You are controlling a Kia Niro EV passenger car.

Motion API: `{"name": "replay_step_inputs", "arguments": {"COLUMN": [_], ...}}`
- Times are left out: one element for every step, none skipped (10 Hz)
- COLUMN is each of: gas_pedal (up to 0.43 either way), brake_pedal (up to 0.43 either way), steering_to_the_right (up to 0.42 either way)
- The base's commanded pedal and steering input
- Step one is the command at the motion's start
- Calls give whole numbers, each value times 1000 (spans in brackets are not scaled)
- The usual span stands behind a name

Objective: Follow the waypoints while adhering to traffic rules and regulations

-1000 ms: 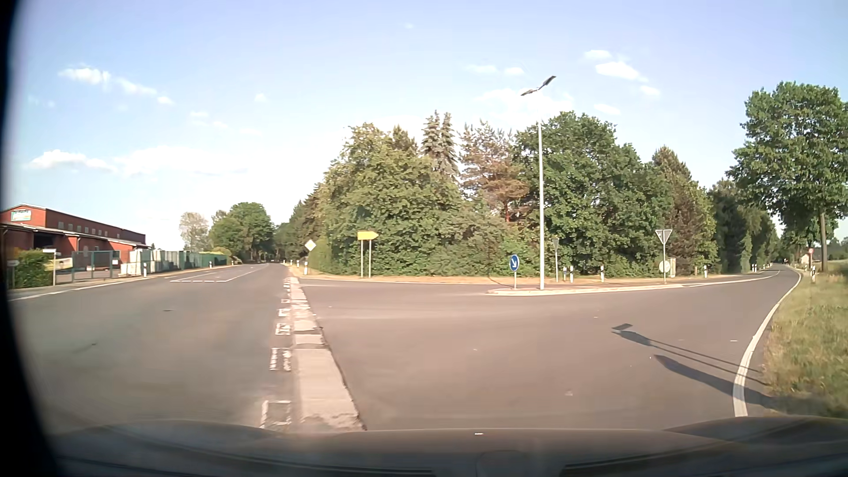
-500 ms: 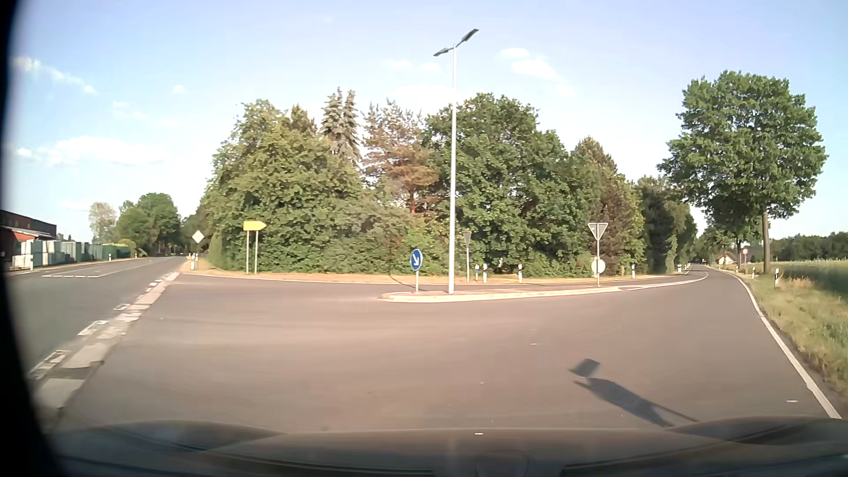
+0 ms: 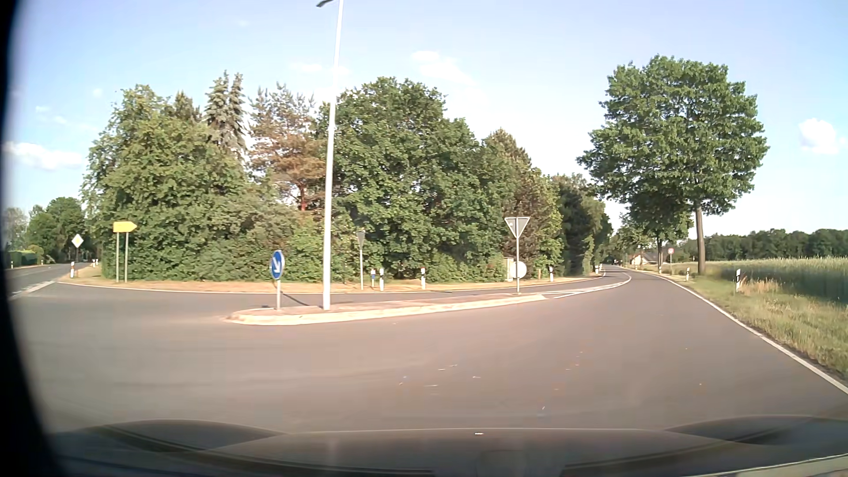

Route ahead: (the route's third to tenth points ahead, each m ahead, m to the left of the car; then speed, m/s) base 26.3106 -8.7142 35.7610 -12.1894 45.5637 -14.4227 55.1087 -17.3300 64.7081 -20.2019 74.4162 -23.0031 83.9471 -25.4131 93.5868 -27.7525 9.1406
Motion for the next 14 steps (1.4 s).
{"name": "replay_step_inputs", "arguments": {"gas_pedal": [280,280,280,280,299,311,311,311,319,331,331,331,331,331], "brake_pedal": [6,6,6,6,6,6,6,6,6,6,6,6,6,6], "steering_to_the_right": [179,177,174,169,160,153,145,132,115,94,76,61,45,29]}}
